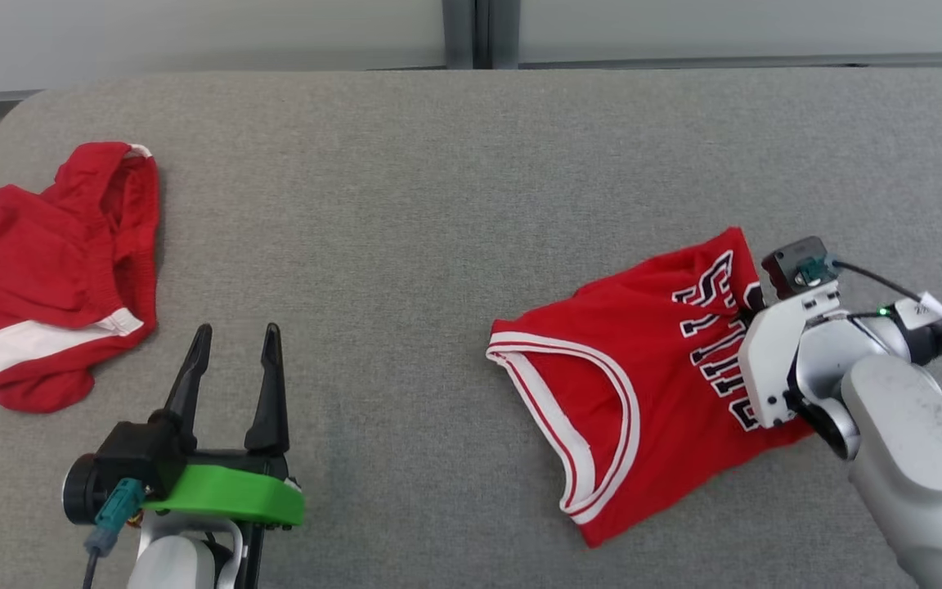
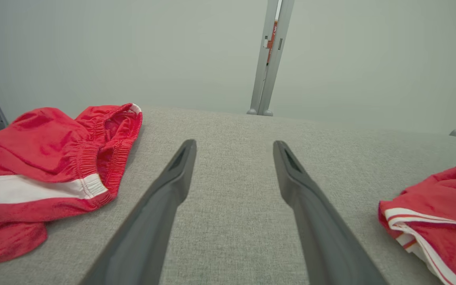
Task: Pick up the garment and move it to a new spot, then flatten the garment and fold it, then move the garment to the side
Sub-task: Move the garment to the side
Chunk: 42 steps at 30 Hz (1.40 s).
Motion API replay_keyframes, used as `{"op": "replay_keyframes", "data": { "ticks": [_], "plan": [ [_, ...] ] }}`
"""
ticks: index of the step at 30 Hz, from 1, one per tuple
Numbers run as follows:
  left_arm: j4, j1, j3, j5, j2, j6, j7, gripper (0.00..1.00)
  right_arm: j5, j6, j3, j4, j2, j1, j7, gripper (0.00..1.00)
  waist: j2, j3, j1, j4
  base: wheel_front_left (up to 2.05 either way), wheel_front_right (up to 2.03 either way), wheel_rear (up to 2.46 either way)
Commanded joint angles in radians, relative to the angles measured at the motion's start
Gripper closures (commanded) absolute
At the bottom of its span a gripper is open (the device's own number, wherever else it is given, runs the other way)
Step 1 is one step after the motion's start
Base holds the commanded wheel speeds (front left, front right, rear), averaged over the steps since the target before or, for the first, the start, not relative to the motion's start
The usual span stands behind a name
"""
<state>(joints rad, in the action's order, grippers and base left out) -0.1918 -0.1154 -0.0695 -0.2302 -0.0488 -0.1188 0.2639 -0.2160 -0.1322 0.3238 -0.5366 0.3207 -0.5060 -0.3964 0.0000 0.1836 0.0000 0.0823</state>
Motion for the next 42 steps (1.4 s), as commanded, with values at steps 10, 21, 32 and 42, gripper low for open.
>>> {"op": "replay_keyframes", "data": {
  "ticks": [10, 21, 32, 42],
  "plan": [
    [0.098, -0.091, -0.008, 0.074, -0.004, -0.007, 0.0, 0.0, -0.01, 0.003, 0.058, -0.031, 0.092, -0.212, 0.028, 1.0, 0.0, 0.156, 0.0, -0.209, 0.0, 0.0, 0.0],
    [0.173, -0.177, -0.082, 0.099, -0.058, -0.012, 0.0, 0.0, 0.049, 0.003, -0.115, -0.195, 0.126, -0.374, 0.146, 1.0, 0.0, 0.321, 0.0, -0.322, 0.0, 0.0, 0.0],
    [0.284, -0.208, -0.12, 0.106, -0.124, -0.012, 0.0, 0.0, 0.218, 0.003, -0.314, -0.307, 0.236, -0.408, 0.299, 1.0, 0.0, 0.411, 0.0, -0.292, 0.0, 0.0, 0.0],
    [0.343, -0.158, -0.127, 0.11, -0.149, -0.012, 0.0, 0.0, 0.466, 0.003, -0.541, -0.28, 0.246, -0.377, 0.417, 1.0, 0.0, 0.432, 0.0, -0.231, 0.0, 0.0, 0.0]
  ]
}}
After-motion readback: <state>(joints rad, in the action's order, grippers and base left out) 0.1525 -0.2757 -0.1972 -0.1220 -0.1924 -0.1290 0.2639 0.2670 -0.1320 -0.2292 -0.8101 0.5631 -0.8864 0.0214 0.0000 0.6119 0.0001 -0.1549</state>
